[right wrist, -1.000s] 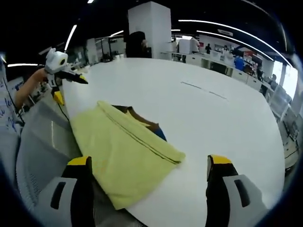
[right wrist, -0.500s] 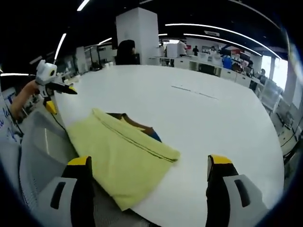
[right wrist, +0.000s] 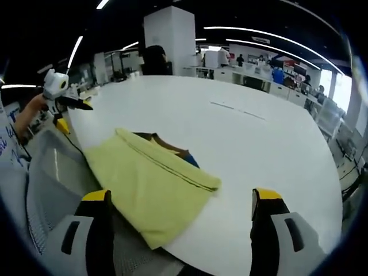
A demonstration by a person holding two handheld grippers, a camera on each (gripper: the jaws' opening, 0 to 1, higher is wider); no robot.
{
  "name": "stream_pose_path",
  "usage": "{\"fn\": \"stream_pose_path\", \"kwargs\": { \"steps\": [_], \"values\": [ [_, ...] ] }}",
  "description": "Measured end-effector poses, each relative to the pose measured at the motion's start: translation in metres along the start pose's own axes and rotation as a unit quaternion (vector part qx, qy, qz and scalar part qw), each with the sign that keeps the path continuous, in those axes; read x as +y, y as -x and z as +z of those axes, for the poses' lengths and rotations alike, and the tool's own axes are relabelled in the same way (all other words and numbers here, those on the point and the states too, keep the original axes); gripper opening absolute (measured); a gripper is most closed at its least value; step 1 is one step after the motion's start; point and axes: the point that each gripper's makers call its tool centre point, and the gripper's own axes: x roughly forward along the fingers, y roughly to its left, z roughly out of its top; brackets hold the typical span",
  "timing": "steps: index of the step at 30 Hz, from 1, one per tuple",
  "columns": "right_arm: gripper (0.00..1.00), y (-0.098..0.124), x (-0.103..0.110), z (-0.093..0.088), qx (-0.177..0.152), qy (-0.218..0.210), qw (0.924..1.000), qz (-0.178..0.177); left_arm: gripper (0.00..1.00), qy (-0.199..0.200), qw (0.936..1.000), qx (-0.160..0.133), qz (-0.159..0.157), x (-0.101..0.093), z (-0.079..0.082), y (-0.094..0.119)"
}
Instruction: Fold the garment on the visible template until the final outline fits inside the template.
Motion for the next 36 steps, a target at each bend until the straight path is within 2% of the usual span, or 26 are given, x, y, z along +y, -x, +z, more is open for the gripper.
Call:
{"fn": "stream_pose_path", "kwargs": {
  "steps": [6,8,12,14,20,25,26,28,30,31,32,34,36],
  "values": [
    [1.00,0.005,0.003,-0.001,0.000,-0.002,1.0000,-0.001,0.95,0.008,1.0000,0.001,0.003,-0.004,-0.006,0.007],
    [1.00,0.007,0.005,-0.003,0.003,0.005,1.0000,-0.002,0.88,0.010,0.9999,0.005,-0.001,-0.005,-0.010,0.008],
    [0.99,0.008,0.010,-0.009,0.010,0.002,0.9999,0.006,0.79,0.018,0.9998,-0.010,-0.003,-0.005,-0.010,0.008],
    [0.91,0.009,0.013,-0.016,0.021,0.002,0.9996,0.018,0.71,0.023,0.9997,-0.008,-0.005,-0.005,-0.011,0.007],
    [0.72,0.011,0.007,-0.010,-0.002,-0.018,0.9998,0.009,0.49,0.035,0.9993,0.011,-0.012,-0.003,-0.024,0.001],
    [0.59,0.010,0.004,-0.018,0.018,-0.018,0.9996,0.013,0.38,0.049,0.9985,0.014,-0.019,-0.001,-0.028,-0.001],
    [0.53,0.010,0.005,-0.020,0.021,-0.018,0.9995,0.016,0.34,0.058,0.9977,0.024,-0.024,-0.002,-0.032,-0.001],
    [0.42,0.009,0.005,-0.023,0.025,-0.019,0.9992,0.023,0.25,0.053,0.9976,0.040,-0.022,-0.001,-0.037,-0.002],
    [0.34,0.007,0.006,-0.024,0.028,-0.020,0.9988,0.035,0.22,0.045,0.9961,0.074,-0.019,0.001,-0.049,-0.003],
    [0.31,0.006,0.007,-0.026,0.035,-0.020,0.9984,0.041,0.20,0.045,0.9944,0.092,-0.023,0.000,-0.056,-0.005],
    [0.30,0.006,0.007,-0.027,0.041,-0.017,0.9981,0.043,0.18,0.047,0.9941,0.094,-0.027,0.000,-0.058,-0.007],
    [0.27,0.005,0.006,-0.032,0.057,-0.007,0.9972,0.048,0.14,0.061,0.9931,0.086,-0.050,-0.006,-0.059,-0.012],
    [0.26,0.004,0.004,-0.037,0.071,0.001,0.9964,0.046,0.13,0.068,0.9924,0.085,-0.057,-0.008,-0.060,-0.014]
  ]
}}
